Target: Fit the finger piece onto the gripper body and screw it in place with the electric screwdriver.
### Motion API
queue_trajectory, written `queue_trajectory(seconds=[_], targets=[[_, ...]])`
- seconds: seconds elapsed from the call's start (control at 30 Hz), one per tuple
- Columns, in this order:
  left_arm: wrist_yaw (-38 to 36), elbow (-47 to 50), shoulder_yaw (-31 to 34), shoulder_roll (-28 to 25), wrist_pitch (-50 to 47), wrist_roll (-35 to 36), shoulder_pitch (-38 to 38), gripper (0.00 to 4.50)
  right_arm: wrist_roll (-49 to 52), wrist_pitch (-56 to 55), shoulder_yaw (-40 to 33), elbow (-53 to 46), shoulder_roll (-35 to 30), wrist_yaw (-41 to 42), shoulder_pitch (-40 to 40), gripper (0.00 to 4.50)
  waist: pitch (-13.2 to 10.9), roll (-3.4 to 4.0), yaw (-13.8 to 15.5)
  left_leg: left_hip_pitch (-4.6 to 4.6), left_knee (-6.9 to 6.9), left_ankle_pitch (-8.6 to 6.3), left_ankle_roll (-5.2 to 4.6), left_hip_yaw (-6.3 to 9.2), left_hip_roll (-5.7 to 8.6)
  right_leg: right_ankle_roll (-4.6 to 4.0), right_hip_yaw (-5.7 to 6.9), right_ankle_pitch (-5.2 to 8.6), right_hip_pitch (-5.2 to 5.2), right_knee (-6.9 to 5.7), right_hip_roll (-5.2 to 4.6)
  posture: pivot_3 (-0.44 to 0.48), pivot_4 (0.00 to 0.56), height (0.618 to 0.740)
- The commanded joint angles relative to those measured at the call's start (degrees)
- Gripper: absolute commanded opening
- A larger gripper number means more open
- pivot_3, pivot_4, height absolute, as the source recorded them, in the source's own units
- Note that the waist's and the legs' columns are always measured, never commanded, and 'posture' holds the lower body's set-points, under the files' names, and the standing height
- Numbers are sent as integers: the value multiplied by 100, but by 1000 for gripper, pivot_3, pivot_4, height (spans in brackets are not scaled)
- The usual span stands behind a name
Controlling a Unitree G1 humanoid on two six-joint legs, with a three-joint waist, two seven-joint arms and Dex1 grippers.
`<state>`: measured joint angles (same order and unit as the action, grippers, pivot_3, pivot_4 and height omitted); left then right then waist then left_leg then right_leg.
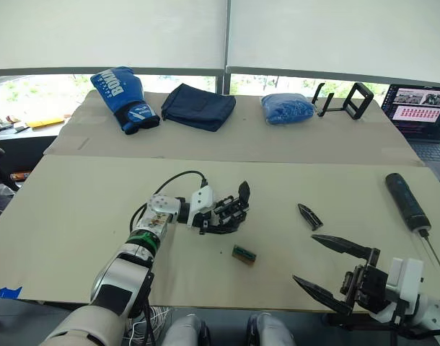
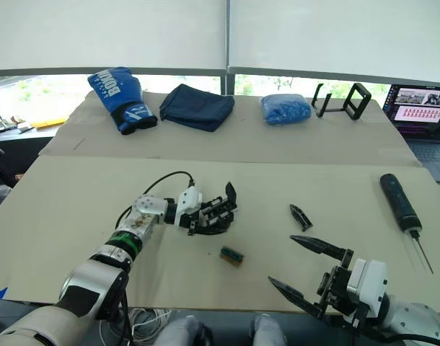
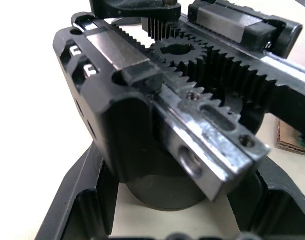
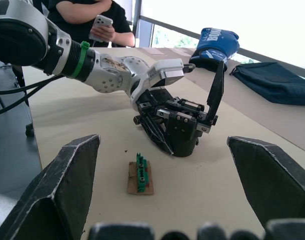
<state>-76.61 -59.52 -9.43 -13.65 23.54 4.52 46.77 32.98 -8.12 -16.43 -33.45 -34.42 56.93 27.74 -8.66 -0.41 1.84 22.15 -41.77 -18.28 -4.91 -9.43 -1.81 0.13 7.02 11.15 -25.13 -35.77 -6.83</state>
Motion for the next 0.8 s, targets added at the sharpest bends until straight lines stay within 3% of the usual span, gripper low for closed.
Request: queue_trajectory(seconds=[0.03, 0.33, 0.53, 0.8], targets=[[471, 846, 251, 49, -398, 208, -223, 2346, 65, -106, -100, -88, -15, 46, -36, 4500, 0, 0, -4, 2, 0, 1, 1, 1, 0, 0, 0, 0, -1, 0, 0, 0, 150, 740], [2554, 5441, 73, 233, -3374, 54, -2068, 2346, 24, -109, -90, 0, 7, 64, -108, 4500, -3, -2, -64, 11, -1, 2, 3, 0, 0, 11, -3, 5, -3, 2, -4, 0, 150, 740], [3331, 6255, -243, 455, -3873, -121, -2546, 2346, 19, -91, -11, 12, 3, 111, -112, 4500, -4, -2, -39, 5, -1, 4, 7, 1, 2, 18, -2, 9, 0, -1, -5, 0, 150, 740], [3872, 6046, -326, 564, -3860, -175, -2691, 2346, 46, -52, 10, 64, -21, 180, -206, 4500, -4, 0, -45, 4, 0, 6, 12, 1, 0, 12, -2, 6, -3, -4, -5, 0, 150, 740]])
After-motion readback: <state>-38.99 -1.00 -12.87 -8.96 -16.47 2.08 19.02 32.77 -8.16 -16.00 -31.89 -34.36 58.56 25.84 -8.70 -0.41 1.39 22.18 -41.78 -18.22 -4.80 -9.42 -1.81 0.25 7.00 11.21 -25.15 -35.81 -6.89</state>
